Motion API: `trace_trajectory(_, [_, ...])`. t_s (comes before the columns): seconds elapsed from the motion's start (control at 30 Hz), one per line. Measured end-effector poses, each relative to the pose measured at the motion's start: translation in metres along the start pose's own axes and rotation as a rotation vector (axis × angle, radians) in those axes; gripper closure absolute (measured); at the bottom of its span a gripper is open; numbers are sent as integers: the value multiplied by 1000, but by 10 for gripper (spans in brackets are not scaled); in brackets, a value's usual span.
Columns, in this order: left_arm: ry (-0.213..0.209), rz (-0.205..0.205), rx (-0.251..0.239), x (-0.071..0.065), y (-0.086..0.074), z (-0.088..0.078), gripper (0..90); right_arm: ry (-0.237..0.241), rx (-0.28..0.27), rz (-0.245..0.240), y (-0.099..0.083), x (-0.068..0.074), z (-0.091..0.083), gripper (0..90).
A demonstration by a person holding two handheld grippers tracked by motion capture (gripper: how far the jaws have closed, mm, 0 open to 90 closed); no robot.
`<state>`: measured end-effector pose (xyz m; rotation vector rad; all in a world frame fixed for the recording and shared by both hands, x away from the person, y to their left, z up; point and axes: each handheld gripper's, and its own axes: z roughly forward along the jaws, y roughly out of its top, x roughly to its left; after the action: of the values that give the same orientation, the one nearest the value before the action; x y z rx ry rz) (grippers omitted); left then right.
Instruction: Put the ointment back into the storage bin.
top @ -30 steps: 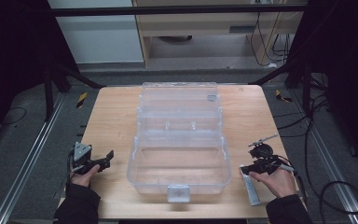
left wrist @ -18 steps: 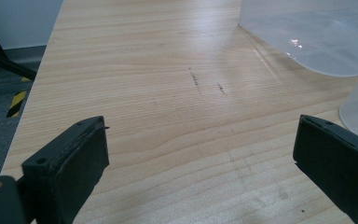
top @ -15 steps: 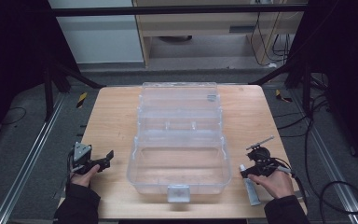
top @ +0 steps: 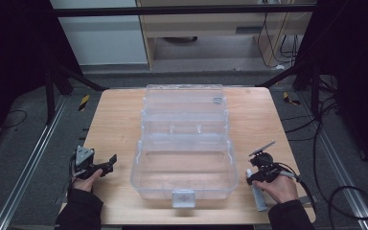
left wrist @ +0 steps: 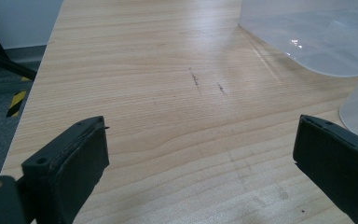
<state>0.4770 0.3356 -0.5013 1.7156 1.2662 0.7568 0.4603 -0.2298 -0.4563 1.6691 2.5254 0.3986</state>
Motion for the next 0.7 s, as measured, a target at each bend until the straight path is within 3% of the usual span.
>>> trace_trajectory(0.7, [-1, -3, -1, 0, 0, 0, 27, -22, 60, -25, 4, 4, 11, 695])
